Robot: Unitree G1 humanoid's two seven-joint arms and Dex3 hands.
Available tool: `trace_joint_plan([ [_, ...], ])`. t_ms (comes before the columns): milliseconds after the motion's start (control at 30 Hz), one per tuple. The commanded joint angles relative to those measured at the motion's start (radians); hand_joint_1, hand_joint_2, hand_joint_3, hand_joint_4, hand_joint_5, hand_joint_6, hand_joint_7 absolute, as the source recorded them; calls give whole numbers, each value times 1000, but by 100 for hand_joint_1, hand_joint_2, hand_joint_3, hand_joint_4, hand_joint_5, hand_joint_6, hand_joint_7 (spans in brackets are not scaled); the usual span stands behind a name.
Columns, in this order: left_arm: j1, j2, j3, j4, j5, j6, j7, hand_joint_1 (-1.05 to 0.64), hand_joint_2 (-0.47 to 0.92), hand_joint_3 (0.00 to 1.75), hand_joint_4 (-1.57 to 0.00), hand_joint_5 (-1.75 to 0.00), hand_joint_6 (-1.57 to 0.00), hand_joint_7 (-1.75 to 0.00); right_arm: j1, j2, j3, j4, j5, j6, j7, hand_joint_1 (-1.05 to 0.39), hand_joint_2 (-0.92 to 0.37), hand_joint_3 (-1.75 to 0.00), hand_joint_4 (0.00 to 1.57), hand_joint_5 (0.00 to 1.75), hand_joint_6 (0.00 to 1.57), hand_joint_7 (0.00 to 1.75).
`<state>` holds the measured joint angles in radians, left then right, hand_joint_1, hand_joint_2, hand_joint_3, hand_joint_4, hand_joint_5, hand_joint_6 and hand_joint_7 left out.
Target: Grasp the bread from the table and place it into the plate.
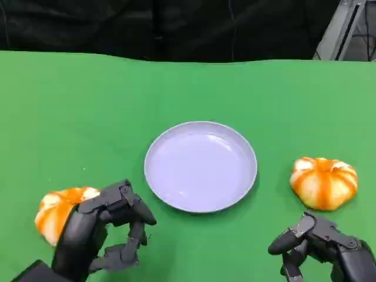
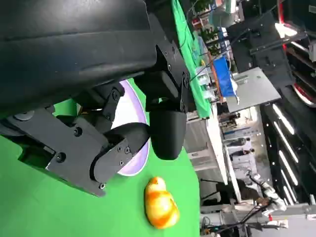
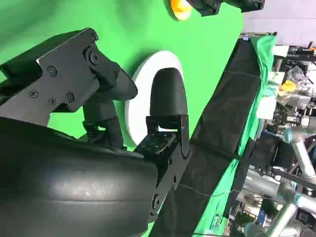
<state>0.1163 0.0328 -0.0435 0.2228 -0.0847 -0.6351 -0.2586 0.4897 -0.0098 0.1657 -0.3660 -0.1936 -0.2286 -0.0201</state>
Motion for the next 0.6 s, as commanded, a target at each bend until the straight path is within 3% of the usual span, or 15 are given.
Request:
trace_joint_plan([
  [33, 0, 10, 10, -4, -3, 7, 6, -16, 53, 116, -81, -175, -76, -150, 5, -9, -8, -11, 6, 10, 0, 0, -52, -114, 61, 162, 70, 132],
  [600, -3, 11, 13, 2, 3, -6, 8, -16, 51, 119, -79, -174, -76, -149, 5, -9, -7, -14, -1, 13, -3, 0, -53, -113, 61, 164, 69, 130],
])
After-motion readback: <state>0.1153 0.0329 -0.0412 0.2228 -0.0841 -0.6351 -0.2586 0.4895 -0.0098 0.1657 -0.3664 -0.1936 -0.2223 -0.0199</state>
